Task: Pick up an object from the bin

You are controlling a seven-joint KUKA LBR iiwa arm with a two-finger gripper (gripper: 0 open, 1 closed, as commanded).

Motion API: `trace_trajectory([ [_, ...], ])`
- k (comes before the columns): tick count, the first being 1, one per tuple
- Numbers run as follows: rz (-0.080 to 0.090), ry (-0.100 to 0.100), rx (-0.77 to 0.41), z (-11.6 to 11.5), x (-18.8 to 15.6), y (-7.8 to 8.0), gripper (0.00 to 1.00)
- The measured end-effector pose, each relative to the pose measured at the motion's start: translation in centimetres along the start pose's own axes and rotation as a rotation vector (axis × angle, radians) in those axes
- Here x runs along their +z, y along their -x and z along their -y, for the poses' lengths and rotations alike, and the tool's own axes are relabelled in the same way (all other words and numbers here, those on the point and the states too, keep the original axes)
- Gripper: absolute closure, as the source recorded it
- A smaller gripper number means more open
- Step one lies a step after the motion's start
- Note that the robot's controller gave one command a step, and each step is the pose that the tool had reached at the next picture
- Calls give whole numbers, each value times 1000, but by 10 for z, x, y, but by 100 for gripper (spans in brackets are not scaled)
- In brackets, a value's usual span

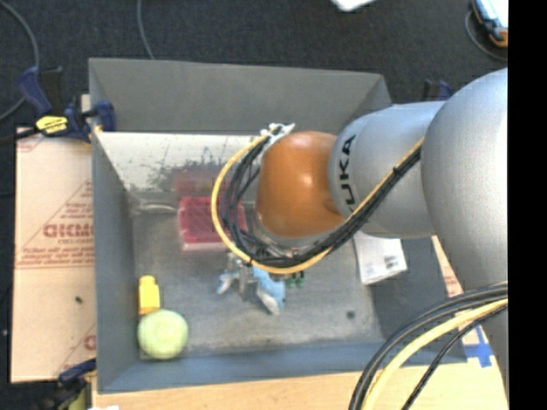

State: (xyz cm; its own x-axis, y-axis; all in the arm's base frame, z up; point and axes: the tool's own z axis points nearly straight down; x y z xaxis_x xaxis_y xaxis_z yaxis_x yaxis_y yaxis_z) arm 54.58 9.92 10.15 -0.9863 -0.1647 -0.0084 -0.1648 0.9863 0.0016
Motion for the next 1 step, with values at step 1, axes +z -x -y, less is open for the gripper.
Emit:
trace_trajectory([
  [1, 1, 0, -2, -3, -63, -16, 100],
])
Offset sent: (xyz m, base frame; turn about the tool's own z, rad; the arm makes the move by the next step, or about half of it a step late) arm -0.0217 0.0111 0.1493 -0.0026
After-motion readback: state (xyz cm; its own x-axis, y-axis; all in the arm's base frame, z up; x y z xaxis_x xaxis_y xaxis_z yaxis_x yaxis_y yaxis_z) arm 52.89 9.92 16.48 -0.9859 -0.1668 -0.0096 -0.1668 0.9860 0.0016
